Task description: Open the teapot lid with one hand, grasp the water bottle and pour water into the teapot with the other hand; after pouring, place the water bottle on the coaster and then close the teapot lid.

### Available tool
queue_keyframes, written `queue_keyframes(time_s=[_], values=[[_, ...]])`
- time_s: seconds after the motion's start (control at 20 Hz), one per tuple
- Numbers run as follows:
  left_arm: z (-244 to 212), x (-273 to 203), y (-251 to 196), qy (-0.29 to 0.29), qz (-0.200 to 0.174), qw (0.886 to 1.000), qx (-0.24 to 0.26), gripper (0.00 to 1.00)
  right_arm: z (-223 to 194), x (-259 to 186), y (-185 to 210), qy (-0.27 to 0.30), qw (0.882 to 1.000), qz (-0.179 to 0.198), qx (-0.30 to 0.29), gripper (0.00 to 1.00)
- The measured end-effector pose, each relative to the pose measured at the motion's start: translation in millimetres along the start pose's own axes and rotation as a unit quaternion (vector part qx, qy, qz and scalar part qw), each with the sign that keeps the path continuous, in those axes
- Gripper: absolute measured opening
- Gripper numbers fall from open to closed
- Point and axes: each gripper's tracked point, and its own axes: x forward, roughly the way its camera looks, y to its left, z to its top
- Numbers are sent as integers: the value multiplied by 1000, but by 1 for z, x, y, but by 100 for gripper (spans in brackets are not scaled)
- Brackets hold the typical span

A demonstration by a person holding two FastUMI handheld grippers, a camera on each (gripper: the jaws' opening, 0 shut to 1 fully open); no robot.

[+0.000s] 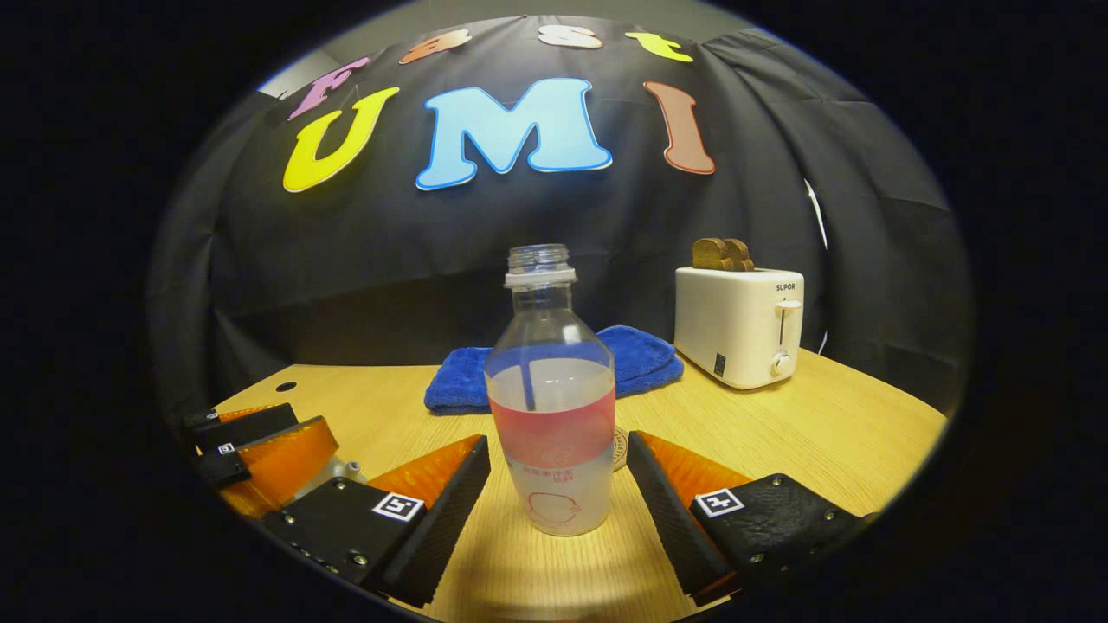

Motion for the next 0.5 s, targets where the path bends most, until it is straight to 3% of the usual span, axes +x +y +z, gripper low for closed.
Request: queue_keyframes(time_s=[0.15,0.35,0.5], values=[[-6,0,-6,13,-5,1000,3,72,-2,3,0,3,1000,-2,-2,98],[-1,-7,-1,13,2,1000,12,73,-2,5,0,5,1000,-12,-12,98],[-5,-1,-1,19,3,1000,11,39,-2,5,3,9,1000,-8,-7,98]])
